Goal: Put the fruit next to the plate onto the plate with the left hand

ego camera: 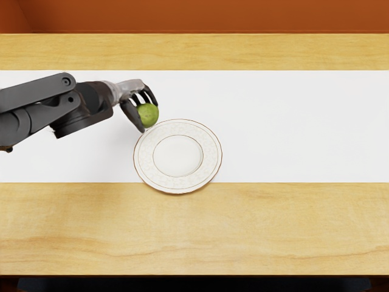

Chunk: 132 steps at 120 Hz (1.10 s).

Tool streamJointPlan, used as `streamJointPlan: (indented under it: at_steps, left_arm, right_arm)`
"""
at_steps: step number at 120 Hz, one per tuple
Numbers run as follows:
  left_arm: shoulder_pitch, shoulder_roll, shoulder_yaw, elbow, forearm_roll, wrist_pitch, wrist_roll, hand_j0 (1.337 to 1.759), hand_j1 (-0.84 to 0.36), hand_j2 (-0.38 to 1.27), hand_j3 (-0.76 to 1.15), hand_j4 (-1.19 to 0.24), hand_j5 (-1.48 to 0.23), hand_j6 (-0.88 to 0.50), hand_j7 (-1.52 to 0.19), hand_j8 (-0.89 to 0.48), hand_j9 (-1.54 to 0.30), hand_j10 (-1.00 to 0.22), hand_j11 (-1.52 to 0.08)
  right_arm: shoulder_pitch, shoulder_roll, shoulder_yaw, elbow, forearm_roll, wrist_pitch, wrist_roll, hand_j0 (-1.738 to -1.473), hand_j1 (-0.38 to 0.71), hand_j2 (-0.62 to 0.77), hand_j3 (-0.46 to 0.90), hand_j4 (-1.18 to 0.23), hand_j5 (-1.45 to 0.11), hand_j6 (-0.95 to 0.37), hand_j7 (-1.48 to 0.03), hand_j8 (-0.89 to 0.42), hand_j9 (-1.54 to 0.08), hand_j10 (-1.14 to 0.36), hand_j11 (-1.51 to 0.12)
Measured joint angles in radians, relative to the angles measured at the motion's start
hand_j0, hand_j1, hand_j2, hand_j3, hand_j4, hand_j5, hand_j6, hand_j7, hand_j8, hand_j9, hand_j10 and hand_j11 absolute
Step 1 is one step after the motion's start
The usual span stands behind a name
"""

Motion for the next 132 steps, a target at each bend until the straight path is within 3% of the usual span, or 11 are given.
streamJointPlan:
  at_steps: [57,91,112,132]
  left_arm:
    - [-0.013,-0.066,0.012,-0.003,0.001,-0.083,0.000,1.658,-0.21,0.24,0.00,-0.49,-0.64,-0.35,-0.63,-0.47,-0.64,-0.49,-0.64]
    - [-0.045,-0.062,-0.003,-0.002,-0.010,-0.130,0.000,1.658,0.16,0.07,0.00,-0.17,-0.21,-0.13,-0.21,-0.16,-0.21,-0.16,-0.21]
    - [-0.040,0.033,-0.157,0.000,-0.154,-0.330,0.000,1.658,0.26,0.03,0.00,-0.08,-0.11,-0.07,-0.11,-0.08,-0.11,-0.08,-0.11]
    - [-0.002,0.178,-0.294,0.004,-0.446,-0.448,0.000,1.658,0.30,0.02,0.00,-0.05,-0.06,-0.04,-0.06,-0.05,-0.06,-0.05,-0.06]
  right_arm:
    - [0.000,0.000,0.000,0.000,0.000,0.000,0.000,-1.658,-0.32,0.00,0.00,-0.02,-0.03,-0.02,-0.03,-0.02,-0.03,-0.02,-0.03]
    - [0.000,0.000,0.000,0.000,0.000,0.000,0.000,-1.658,-0.32,0.00,0.00,-0.02,-0.03,-0.02,-0.03,-0.02,-0.03,-0.02,-0.03]
    - [0.000,0.000,0.000,0.000,0.000,0.000,0.000,-1.658,-0.32,0.00,0.00,-0.02,-0.03,-0.02,-0.03,-0.02,-0.03,-0.02,-0.03]
    - [0.000,0.000,0.000,0.000,0.000,0.000,0.000,-1.658,-0.32,0.00,0.00,-0.02,-0.03,-0.02,-0.03,-0.02,-0.03,-0.02,-0.03]
